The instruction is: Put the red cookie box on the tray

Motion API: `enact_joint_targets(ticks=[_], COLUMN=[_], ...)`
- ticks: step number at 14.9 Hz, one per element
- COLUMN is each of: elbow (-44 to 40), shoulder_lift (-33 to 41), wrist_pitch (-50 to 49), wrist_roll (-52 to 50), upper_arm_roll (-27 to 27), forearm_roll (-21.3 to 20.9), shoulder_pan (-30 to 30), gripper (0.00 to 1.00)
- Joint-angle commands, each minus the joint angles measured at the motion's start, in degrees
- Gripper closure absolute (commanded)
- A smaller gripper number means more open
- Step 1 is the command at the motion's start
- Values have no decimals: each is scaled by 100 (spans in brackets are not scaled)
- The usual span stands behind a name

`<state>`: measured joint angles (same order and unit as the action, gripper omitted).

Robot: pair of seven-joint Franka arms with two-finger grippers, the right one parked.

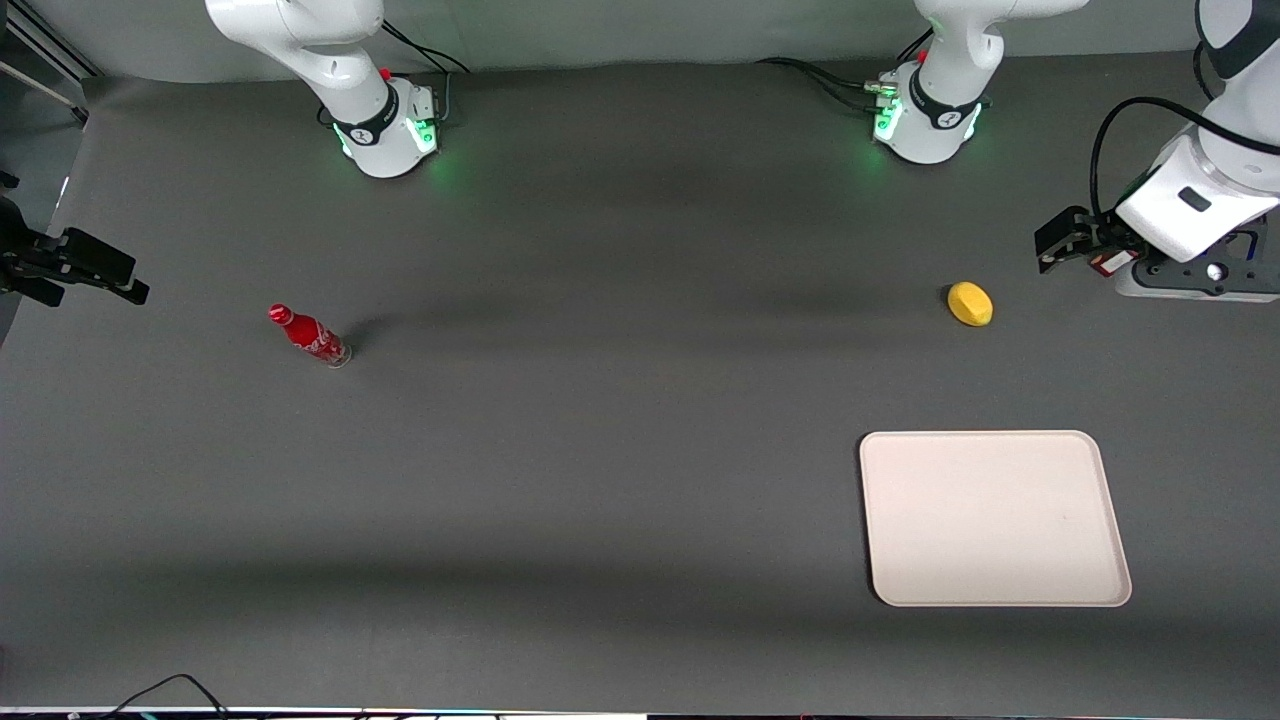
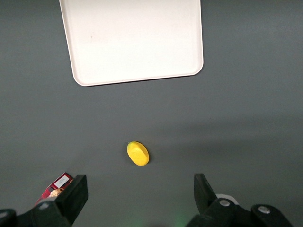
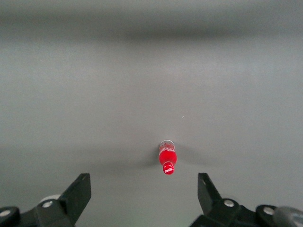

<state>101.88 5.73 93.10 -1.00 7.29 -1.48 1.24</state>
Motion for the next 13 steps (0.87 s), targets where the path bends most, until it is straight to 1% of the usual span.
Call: enact_joint_targets(ticks=[1,4,6,13], elbow=[-134,-353,-353,-336], shoulder_lift=[-71,-238,-247,-282], wrist_pitch=[-151,-309,-477,-530], wrist_roll=[65,65,-5,74], upper_arm_roll=[-26,-26,-60,-43], forearm_roll=[7,77,410,350], shoulder_pan=[-54,-54,-37,-45], gripper=[0,0,0,0])
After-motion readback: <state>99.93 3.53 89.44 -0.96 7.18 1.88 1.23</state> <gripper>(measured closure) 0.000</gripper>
